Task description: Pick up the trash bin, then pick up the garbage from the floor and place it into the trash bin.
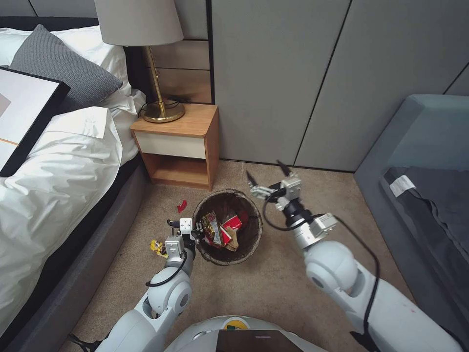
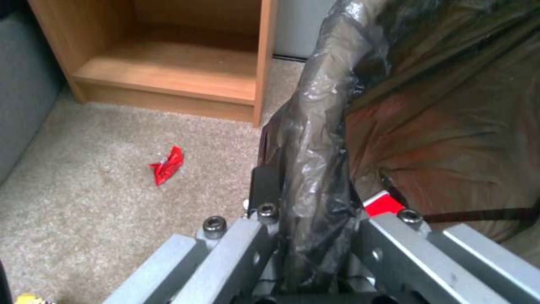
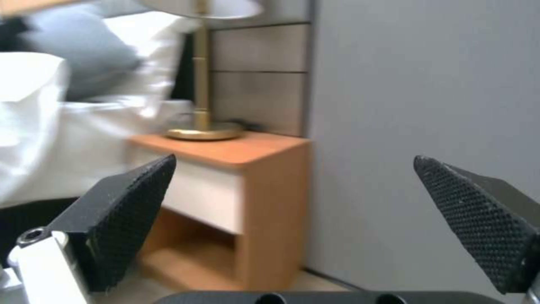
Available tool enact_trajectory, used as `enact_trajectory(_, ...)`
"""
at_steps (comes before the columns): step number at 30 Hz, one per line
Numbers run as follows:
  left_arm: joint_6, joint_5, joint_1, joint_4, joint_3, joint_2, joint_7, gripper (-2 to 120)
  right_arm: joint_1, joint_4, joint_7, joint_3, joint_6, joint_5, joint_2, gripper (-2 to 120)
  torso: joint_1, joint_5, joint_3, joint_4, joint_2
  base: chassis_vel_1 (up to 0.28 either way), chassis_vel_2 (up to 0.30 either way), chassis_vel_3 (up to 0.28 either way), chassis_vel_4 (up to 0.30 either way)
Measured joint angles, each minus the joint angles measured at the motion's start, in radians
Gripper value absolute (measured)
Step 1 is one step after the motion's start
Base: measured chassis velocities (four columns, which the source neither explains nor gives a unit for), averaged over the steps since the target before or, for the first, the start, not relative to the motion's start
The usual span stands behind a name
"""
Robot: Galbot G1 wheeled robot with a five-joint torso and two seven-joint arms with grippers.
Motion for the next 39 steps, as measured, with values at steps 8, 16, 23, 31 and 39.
enact_trajectory(8,-0.004,0.013,0.001,0.003,-0.006,0.0,-0.001,2,-0.101,0.041,0.047,0.194,-0.062,0.0,-0.002,100,0.0,0.0001,0.0,-0.0004,0.0,0.0,0.0,0.0,0.0)
enact_trajectory(16,-0.014,0.032,0.009,0.001,-0.014,0.007,-0.01,2,-0.261,0.042,0.089,0.428,-0.09,-0.059,0.086,100,0.0,0.0,0.0,0.0,0.0,0.0,0.0,0.0,0.0)
enact_trajectory(23,-0.018,0.035,0.015,-0.01,-0.024,0.018,-0.014,2,-0.389,-0.036,0.079,0.471,0.013,-0.187,0.167,100,0.0,0.0,0.0,-0.0001,0.0,0.0,0.0,0.0,0.0)
enact_trajectory(31,-0.024,0.046,0.032,-0.024,-0.028,0.016,-0.017,2,-0.44,-0.061,0.085,0.464,0.044,-0.248,0.278,100,0.0,-0.0002,0.0,-0.0001,0.0,0.0,0.0,0.0,0.0)
enact_trajectory(39,-0.026,0.043,0.038,-0.028,-0.03,0.009,-0.021,2,-0.457,-0.059,0.085,0.446,0.056,-0.271,0.293,100,0.0,-0.0001,0.0,0.0,0.0,0.0,0.0,0.0,0.0)
